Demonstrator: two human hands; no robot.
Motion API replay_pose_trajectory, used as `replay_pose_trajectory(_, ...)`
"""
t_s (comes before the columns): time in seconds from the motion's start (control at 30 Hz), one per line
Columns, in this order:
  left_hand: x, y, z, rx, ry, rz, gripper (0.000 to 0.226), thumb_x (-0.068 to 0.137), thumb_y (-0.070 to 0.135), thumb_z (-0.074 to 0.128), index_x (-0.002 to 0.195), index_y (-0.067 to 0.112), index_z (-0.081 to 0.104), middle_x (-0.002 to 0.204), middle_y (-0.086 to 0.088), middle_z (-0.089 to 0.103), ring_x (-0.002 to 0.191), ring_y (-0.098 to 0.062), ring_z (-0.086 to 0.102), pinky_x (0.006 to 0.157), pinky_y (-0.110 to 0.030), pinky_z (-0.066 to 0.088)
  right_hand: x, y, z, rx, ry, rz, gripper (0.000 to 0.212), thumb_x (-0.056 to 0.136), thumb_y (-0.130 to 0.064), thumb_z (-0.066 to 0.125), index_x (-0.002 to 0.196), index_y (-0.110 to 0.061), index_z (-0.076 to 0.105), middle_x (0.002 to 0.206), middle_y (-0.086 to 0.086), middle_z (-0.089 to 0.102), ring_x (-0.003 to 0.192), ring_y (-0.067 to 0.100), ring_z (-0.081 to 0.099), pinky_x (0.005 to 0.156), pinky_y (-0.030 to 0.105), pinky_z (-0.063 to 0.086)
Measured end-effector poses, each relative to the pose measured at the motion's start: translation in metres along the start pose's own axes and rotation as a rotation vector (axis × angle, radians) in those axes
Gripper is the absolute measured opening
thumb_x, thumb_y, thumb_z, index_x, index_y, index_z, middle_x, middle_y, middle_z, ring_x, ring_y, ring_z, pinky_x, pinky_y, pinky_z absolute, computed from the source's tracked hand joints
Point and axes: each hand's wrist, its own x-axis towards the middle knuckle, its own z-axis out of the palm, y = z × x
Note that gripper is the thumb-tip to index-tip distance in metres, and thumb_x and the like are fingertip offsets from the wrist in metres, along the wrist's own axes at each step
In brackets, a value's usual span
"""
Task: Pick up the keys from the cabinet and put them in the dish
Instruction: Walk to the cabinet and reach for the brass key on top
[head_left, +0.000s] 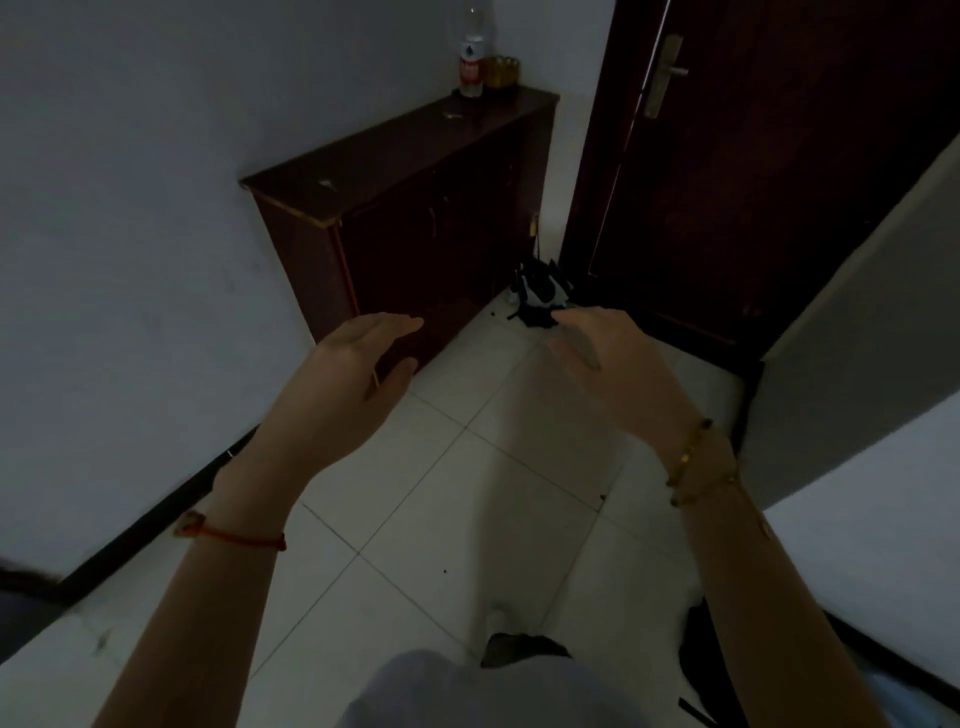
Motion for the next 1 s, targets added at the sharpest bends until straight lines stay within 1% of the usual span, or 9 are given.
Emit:
replay_pose_trajectory(0.1, 0.039, -0.007, 0.006, 0.011, 0.009, -0.038, 0.043, 0.096, 0.024, 0.052, 0.138, 0.016, 0.05, 0.14, -0.006, 0.055, 0.114, -0.023, 0.06, 0.099, -0.022, 0.039, 0.046, 0.015, -0.006, 0.003, -0.016, -0.019, 0.04, 0.097, -0.027, 0.048, 0.133, -0.008, 0.05, 0.133, 0.012, 0.054, 0.128, 0.025, 0.043, 0.109, 0.04, 0.035)
replay_pose_trajectory(0.2, 0.07, -0.014, 0.011, -0.006, 0.052, -0.069, 0.042, 0.096, 0.023, 0.052, 0.137, 0.015, 0.051, 0.137, -0.007, 0.056, 0.107, -0.026, 0.063, 0.105, -0.033, 0.043, 0.088, 0.028, -0.009, 0.0, -0.017, -0.064, 0.039, 0.097, -0.026, 0.048, 0.132, -0.009, 0.051, 0.132, 0.011, 0.055, 0.127, 0.024, 0.043, 0.108, 0.037, 0.035)
replay_pose_trajectory(0.27, 0.086, -0.02, 0.015, -0.011, 0.073, -0.093, 0.041, 0.096, 0.021, 0.052, 0.136, 0.013, 0.051, 0.131, -0.007, 0.059, 0.106, -0.024, 0.062, 0.102, -0.04, 0.047, 0.114, 0.034, -0.007, 0.002, -0.025, -0.09, 0.039, 0.097, -0.026, 0.048, 0.132, -0.009, 0.051, 0.133, 0.01, 0.055, 0.127, 0.023, 0.043, 0.109, 0.035, 0.035)
replay_pose_trajectory(0.3, 0.093, -0.024, 0.017, -0.012, 0.078, -0.108, 0.041, 0.096, 0.021, 0.051, 0.136, 0.013, 0.051, 0.128, -0.007, 0.061, 0.106, -0.023, 0.062, 0.101, -0.041, 0.047, 0.126, 0.036, -0.004, 0.014, -0.032, -0.096, 0.04, 0.097, -0.027, 0.048, 0.132, -0.009, 0.051, 0.133, 0.01, 0.055, 0.128, 0.023, 0.043, 0.109, 0.035, 0.035)
replay_pose_trajectory(0.43, 0.117, -0.04, 0.027, 0.006, 0.082, -0.177, 0.041, 0.096, 0.02, 0.051, 0.136, 0.012, 0.051, 0.134, -0.008, 0.058, 0.122, -0.021, 0.055, 0.105, -0.026, 0.039, 0.171, 0.048, 0.01, 0.072, -0.098, -0.114, 0.042, 0.097, -0.028, 0.048, 0.133, -0.008, 0.05, 0.135, 0.012, 0.051, 0.128, 0.025, 0.043, 0.106, 0.045, 0.042)
replay_pose_trajectory(0.5, 0.13, -0.05, 0.032, 0.019, 0.077, -0.21, 0.041, 0.096, 0.021, 0.052, 0.136, 0.013, 0.051, 0.136, -0.007, 0.057, 0.124, -0.019, 0.052, 0.104, -0.022, 0.035, 0.192, 0.055, 0.019, 0.076, -0.132, -0.123, 0.042, 0.097, -0.03, 0.047, 0.134, -0.009, 0.049, 0.136, 0.012, 0.051, 0.129, 0.026, 0.043, 0.107, 0.046, 0.041)
replay_pose_trajectory(0.73, 0.188, -0.099, 0.048, 0.048, 0.056, -0.265, 0.042, 0.096, 0.022, 0.051, 0.137, 0.015, 0.049, 0.136, -0.006, 0.056, 0.125, -0.021, 0.052, 0.102, -0.022, 0.034, 0.269, 0.076, 0.059, 0.077, -0.178, -0.136, 0.042, 0.096, -0.032, 0.047, 0.132, -0.013, 0.051, 0.136, 0.008, 0.053, 0.129, 0.023, 0.042, 0.111, 0.039, 0.034)
replay_pose_trajectory(0.9, 0.247, -0.143, 0.049, 0.047, 0.066, -0.289, 0.043, 0.097, 0.024, 0.05, 0.139, 0.015, 0.048, 0.141, -0.006, 0.053, 0.129, -0.021, 0.049, 0.104, -0.023, 0.034, 0.341, 0.075, 0.08, 0.097, -0.18, -0.138, 0.041, 0.096, -0.031, 0.048, 0.132, -0.012, 0.052, 0.134, 0.009, 0.053, 0.128, 0.022, 0.043, 0.109, 0.038, 0.037)
replay_pose_trajectory(1.0, 0.289, -0.17, 0.042, 0.041, 0.059, -0.275, 0.043, 0.096, 0.023, 0.05, 0.139, 0.015, 0.048, 0.14, -0.007, 0.054, 0.128, -0.023, 0.05, 0.106, -0.029, 0.038, 0.394, 0.07, 0.086, 0.063, -0.188, -0.148, 0.041, 0.096, -0.032, 0.048, 0.132, -0.013, 0.051, 0.135, 0.009, 0.054, 0.128, 0.022, 0.042, 0.108, 0.037, 0.038)
